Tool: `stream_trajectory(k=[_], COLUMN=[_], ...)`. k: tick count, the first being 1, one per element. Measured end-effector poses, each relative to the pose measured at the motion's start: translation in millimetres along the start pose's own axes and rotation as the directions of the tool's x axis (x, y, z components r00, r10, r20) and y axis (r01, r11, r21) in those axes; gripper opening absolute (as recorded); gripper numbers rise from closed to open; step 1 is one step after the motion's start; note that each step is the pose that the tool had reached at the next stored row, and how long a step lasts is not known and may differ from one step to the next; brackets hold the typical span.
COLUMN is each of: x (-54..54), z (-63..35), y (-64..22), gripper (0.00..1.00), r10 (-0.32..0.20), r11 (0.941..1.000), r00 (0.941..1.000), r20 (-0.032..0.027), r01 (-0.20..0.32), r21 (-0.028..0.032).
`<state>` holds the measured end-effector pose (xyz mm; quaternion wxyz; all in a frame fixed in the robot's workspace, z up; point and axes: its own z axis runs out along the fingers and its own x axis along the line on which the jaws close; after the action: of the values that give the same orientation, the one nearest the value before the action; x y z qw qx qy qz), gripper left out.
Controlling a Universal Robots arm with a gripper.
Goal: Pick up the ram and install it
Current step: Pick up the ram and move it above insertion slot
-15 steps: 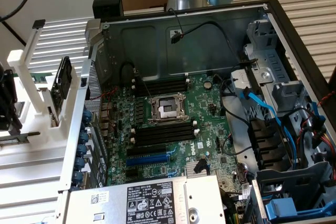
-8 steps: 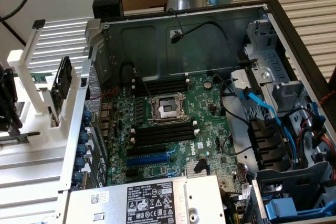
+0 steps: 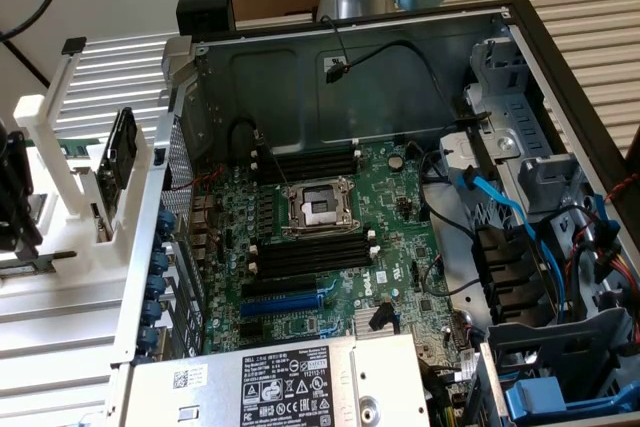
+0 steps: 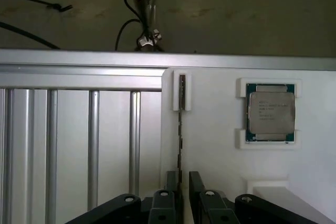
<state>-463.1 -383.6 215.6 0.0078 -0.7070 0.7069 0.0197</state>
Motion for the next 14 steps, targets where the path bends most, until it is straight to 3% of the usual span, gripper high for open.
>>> stream_trajectory(k=[14], x=[0.7], z=[9.0], y=[-0.1], gripper=[0.24], r10=[0.0], r11=[1.0], r00=[1.0], r20=[-0.0014], r01=[0.0], r21=[-0.0002])
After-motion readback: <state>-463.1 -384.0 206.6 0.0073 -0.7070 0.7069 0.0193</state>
